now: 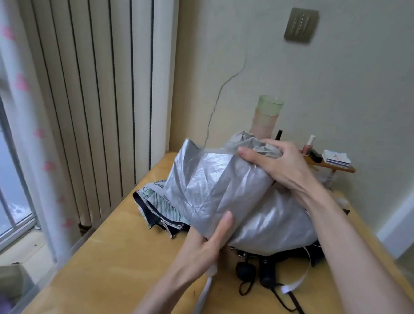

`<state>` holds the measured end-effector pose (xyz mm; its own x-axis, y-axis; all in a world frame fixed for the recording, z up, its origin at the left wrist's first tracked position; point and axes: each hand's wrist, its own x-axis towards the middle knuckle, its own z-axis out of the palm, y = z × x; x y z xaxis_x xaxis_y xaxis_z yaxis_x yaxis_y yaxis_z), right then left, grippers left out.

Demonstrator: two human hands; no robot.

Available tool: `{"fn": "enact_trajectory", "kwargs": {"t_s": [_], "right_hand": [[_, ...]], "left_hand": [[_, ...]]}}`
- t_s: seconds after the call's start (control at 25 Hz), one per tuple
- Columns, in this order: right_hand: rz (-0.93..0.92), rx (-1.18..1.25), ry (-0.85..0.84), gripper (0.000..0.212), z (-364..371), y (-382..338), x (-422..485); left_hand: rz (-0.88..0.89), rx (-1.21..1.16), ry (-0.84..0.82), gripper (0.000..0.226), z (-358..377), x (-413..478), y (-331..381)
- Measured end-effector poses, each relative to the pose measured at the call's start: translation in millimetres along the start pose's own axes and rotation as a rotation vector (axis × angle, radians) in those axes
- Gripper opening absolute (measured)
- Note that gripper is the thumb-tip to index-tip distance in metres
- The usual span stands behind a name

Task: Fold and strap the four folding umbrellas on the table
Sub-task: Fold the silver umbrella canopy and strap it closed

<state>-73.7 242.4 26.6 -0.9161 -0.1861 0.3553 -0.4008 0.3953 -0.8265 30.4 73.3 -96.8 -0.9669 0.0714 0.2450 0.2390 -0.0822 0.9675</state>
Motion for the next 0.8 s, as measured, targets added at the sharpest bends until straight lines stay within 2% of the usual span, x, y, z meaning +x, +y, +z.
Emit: {"fn": "enact_trajectory", "kwargs": {"t_s": [0.08, 0.16, 0.24, 0.32, 0.4, 0.44, 0.48, 0.56, 0.6, 0.68, 0.72, 0.8], "right_hand": [[-0.059, 0.059, 0.071, 0.047, 2.9, 4.8, -1.5], [-0.107, 0.115, 0.125, 0.032, 2.7, 5.4, -3.9], [-0.166, 0.114, 0.158, 0.029, 0.1, 3.8, -5.6], [-0.238, 0.088, 0.201, 0.038, -1.7, -0.8, -8.1], [-0.270, 0.019, 0.256, 0.043, -2.7, -5.7, -8.0], [-0.280, -0.037, 0.284, 0.043, -2.7, -8.4, -7.4], [-0.286, -0.095, 0.307, 0.043, -1.6, -11.3, -6.7], [-0.303, -0.161, 0.320, 0.045, 5.2, -17.8, -8.5], [-0.319, -0.157, 0.312, 0.046, 11.5, -21.2, -10.8], [-0.341, -0.114, 0.278, 0.052, 24.0, -26.3, -15.7], [-0.342, -0.089, 0.257, 0.054, 29.8, -28.1, -18.1], [-0.347, -0.048, 0.211, 0.055, 39.2, -30.8, -21.4]], "left_hand": [[-0.063, 0.002, 0.063, 0.054, -3.8, 0.8, -2.5], [-0.107, -0.009, 0.186, 0.040, -8.0, 7.7, -8.5], [-0.115, -0.009, 0.329, 0.030, -14.8, 16.0, -15.5], [0.013, 0.177, 0.497, 0.044, -24.4, 21.6, -23.7], [0.248, 0.312, 0.671, 0.042, -27.1, 18.9, -20.8], [0.380, 0.371, 0.671, 0.041, -23.9, 14.9, -18.1], [0.490, 0.438, 0.595, 0.044, -17.8, 10.7, -15.8], [0.555, 0.562, 0.319, 0.064, -3.1, 4.4, -13.3], [0.516, 0.601, 0.204, 0.075, 1.2, 3.6, -13.6], [0.419, 0.562, 0.119, 0.088, 1.6, 5.4, -17.9], [0.367, 0.498, 0.122, 0.088, -1.1, 6.6, -19.0], [0.308, 0.373, 0.106, 0.072, -6.2, 8.8, -21.0]]}}
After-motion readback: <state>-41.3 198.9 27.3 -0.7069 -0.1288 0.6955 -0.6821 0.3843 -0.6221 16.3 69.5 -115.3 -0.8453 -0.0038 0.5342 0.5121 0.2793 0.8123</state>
